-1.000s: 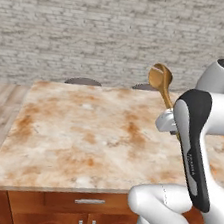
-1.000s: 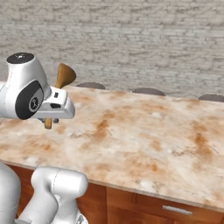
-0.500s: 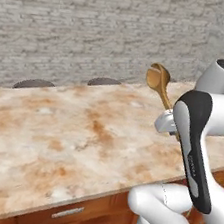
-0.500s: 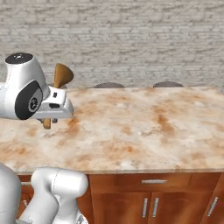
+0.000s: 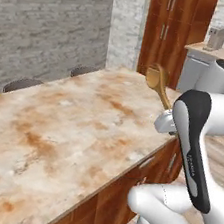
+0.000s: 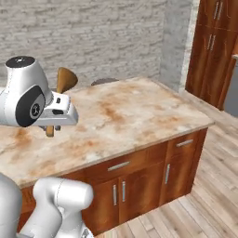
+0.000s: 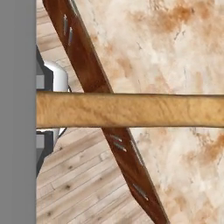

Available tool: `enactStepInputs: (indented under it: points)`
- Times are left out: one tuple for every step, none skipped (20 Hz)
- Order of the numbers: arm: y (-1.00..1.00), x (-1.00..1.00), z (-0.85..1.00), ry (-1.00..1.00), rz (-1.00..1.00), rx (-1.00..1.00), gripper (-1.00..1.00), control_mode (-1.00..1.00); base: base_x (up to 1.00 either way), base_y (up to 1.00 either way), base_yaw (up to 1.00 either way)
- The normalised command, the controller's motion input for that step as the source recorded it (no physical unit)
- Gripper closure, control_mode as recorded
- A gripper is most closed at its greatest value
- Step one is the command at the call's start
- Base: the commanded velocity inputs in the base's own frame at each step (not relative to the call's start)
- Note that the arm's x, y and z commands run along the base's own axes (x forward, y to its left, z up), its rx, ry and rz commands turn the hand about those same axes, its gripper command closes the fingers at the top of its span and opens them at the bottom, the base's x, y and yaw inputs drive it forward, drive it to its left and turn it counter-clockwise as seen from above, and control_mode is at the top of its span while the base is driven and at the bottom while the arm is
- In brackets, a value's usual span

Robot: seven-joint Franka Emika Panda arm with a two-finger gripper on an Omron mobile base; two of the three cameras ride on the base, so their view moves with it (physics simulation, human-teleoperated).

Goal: Organize the utensils by type. Pick up the wooden spoons from the counter and place them in the open cabinet. Then pick up the metallic utensils from the counter and place them in the open drawer.

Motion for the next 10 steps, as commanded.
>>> enactStepInputs:
  points:
    - [0.0, 0.0, 0.0, 0.0, 0.0, 0.0, 1.0, 1.0, -0.24, -0.5, -0.67]
    - [0.0, 0.0, 0.0, 0.0, 0.0, 0.0, 1.0, 1.0, -0.28, -0.51, -0.66]
    - [0.0, 0.0, 0.0, 0.0, 0.0, 0.0, 1.0, 1.0, -0.31, -0.51, -0.65]
    - [0.0, 0.0, 0.0, 0.0, 0.0, 0.0, 1.0, 1.0, -0.32, -0.52, -0.65]
    - [0.0, 0.0, 0.0, 0.0, 0.0, 0.0, 1.0, 1.0, -0.34, -0.54, -0.65]
    - [0.0, 0.0, 0.0, 0.0, 0.0, 0.0, 1.0, 1.0, -0.31, -0.55, -0.63]
    - [0.0, 0.0, 0.0, 0.0, 0.0, 0.0, 1.0, 1.0, -0.31, -0.54, -0.63]
    - [0.0, 0.0, 0.0, 0.0, 0.0, 0.0, 1.0, 1.0, -0.34, -0.53, -0.63]
    - [0.0, 0.0, 0.0, 0.0, 0.0, 0.0, 1.0, 1.0, -0.36, -0.51, -0.63]
    - [0.0, 0.0, 0.0, 0.0, 0.0, 0.0, 1.0, 1.0, -0.39, -0.51, -0.63]
